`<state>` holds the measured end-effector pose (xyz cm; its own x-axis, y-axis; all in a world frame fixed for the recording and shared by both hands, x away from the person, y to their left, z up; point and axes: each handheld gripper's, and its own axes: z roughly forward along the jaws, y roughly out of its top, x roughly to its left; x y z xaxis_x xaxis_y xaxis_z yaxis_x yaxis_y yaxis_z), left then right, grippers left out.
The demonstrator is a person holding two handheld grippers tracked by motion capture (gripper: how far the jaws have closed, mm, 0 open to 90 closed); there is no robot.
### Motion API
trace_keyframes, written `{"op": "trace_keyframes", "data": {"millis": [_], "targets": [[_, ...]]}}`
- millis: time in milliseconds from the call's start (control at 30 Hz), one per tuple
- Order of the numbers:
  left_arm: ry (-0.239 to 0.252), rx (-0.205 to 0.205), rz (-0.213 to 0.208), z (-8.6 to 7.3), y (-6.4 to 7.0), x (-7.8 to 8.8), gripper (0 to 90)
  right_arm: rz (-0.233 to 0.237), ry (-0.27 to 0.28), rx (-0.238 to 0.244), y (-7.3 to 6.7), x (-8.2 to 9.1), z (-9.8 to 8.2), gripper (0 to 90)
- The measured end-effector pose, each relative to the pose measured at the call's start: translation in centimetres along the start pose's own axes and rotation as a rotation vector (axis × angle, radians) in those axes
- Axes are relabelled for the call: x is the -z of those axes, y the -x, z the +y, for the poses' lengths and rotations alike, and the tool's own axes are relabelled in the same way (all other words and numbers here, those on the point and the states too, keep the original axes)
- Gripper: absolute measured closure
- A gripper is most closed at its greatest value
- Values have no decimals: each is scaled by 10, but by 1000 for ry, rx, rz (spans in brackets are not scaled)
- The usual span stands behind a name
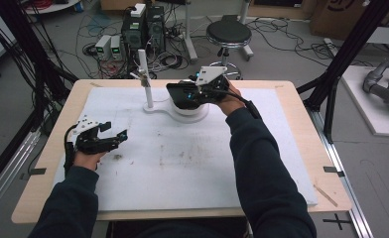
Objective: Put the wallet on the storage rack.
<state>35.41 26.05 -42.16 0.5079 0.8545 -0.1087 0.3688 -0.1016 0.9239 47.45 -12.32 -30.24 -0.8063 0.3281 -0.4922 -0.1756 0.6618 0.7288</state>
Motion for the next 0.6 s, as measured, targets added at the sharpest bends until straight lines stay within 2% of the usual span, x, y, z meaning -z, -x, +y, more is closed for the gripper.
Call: {"op": "trace_keyframes", "data": {"millis": [167, 300, 367, 433, 500, 600], "targets": [[-1, 3, 0, 0, 0, 0, 229, 64, 12, 61, -6, -4, 3, 728], [0, 3, -2, 0, 0, 0, 230, 94, -23, 107, -9, -1, 3, 776], [0, 2, -2, 0, 0, 0, 229, 83, -47, 153, -12, -2, 2, 779], [0, 2, -2, 0, 0, 0, 229, 48, -53, 187, -14, -3, 5, 780], [3, 7, -2, 0, 0, 0, 229, 1, -37, 220, -16, -4, 8, 780], [0, 7, 0, 0, -1, 0, 229, -62, 4, 241, -13, -3, 10, 780]]}}
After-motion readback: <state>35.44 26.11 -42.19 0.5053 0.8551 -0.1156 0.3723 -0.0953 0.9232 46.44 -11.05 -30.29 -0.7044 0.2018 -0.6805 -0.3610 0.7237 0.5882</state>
